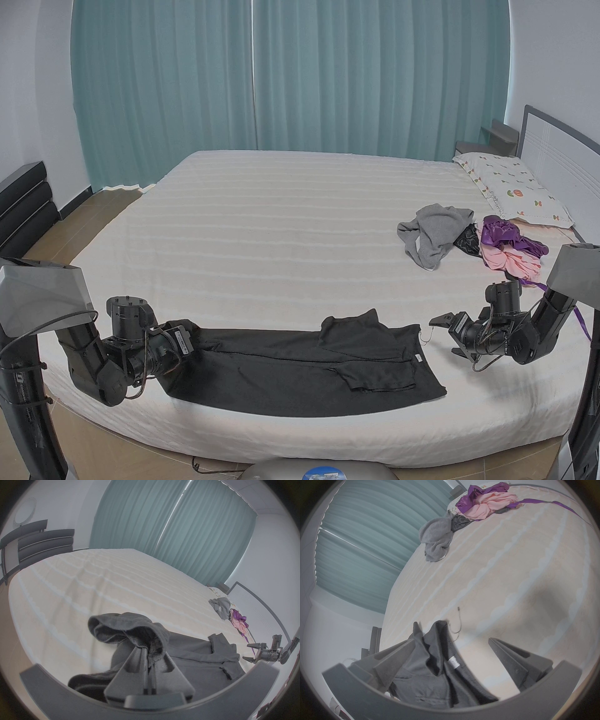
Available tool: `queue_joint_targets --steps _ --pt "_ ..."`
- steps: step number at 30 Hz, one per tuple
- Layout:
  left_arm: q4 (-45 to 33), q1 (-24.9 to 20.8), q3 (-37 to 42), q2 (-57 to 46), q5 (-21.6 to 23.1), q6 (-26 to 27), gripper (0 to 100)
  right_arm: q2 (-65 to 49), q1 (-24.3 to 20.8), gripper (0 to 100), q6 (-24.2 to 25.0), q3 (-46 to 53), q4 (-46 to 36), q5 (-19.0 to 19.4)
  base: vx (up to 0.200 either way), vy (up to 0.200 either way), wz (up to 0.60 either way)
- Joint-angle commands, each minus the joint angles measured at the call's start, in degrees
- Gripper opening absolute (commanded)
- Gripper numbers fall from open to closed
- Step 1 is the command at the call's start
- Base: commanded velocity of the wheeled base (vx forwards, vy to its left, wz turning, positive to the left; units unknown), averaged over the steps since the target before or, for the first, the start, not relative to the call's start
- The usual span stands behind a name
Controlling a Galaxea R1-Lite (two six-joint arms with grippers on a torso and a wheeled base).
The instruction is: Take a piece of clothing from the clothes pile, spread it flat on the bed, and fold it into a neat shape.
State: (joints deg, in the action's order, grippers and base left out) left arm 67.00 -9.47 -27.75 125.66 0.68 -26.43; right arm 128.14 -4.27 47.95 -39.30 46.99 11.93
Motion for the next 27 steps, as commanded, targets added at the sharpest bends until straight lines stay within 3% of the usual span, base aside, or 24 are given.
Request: queue_joint_targets --steps 1,11,27 --pt "-3.37 -3.54 -1.70 -3.40 -0.24 -0.03 0 -0.08 -0.30 100 -0.05 0.28 0.03 0.02 0.000 -0.200 0.00" --pt "-13.65 -8.28 -8.20 -4.72 -3.50 -0.29 0 -0.17 -0.57 100 -0.13 0.37 0.11 0.02 0.000 -0.200 0.00" --pt "-35.10 -19.18 -26.83 -3.76 -4.37 -7.85 0 -0.17 -1.18 100 -0.13 0.54 0.11 0.02 0.000 -0.200 0.00"
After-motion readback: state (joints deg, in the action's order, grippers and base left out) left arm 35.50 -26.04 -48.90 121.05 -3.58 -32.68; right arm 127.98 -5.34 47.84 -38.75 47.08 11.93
